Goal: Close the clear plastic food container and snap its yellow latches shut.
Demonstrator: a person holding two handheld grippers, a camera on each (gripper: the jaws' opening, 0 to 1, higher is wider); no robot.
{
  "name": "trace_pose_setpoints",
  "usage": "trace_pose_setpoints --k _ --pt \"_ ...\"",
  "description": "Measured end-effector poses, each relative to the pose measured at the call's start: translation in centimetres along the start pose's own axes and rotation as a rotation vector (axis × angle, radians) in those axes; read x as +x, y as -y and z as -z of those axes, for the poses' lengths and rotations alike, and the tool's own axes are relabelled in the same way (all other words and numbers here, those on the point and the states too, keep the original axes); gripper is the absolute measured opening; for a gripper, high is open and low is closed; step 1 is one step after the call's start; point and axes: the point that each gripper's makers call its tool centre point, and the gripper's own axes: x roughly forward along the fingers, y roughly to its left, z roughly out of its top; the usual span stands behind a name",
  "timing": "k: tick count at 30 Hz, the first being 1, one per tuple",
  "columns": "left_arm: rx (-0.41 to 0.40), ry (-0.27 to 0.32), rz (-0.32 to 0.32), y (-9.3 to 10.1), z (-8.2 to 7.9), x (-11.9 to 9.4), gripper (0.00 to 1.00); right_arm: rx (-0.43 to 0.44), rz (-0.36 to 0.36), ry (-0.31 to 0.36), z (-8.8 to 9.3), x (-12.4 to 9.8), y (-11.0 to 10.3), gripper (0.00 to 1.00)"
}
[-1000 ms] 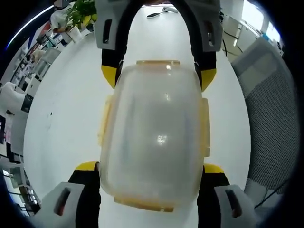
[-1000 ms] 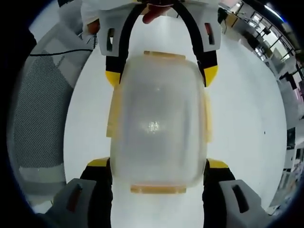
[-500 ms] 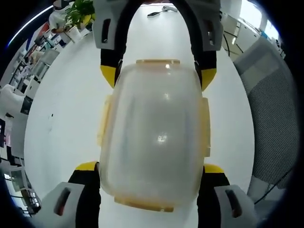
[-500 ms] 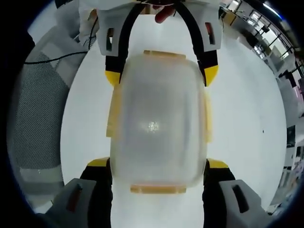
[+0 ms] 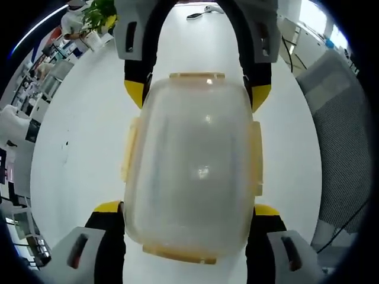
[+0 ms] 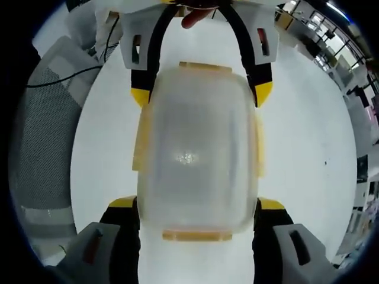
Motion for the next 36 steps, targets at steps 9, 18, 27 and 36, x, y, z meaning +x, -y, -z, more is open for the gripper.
trace_pose_setpoints --k 9,18,27,36 --pt "-0.001 -0.003 0.001 -1.1 0.0 0.2 0.82 0.001 -0.004 0.000 0.1 0.0 1.2 0.76" --pt "-0.007 0.002 -0.001 -2.2 -0.1 0.4 0.82 -0.010 -0.005 -0.001 0.1 0.2 2.3 0.76" --pt "-0.016 0.012 -0.001 -3.1 -0.1 0.6 0.82 -0.014 -0.005 0.000 0.2 0.3 3.4 0.76" --pt "-0.016 0.027 0.004 -4.2 -0.3 0.8 0.82 -0.007 -0.006 -0.005 0.3 0.3 4.4 0.76"
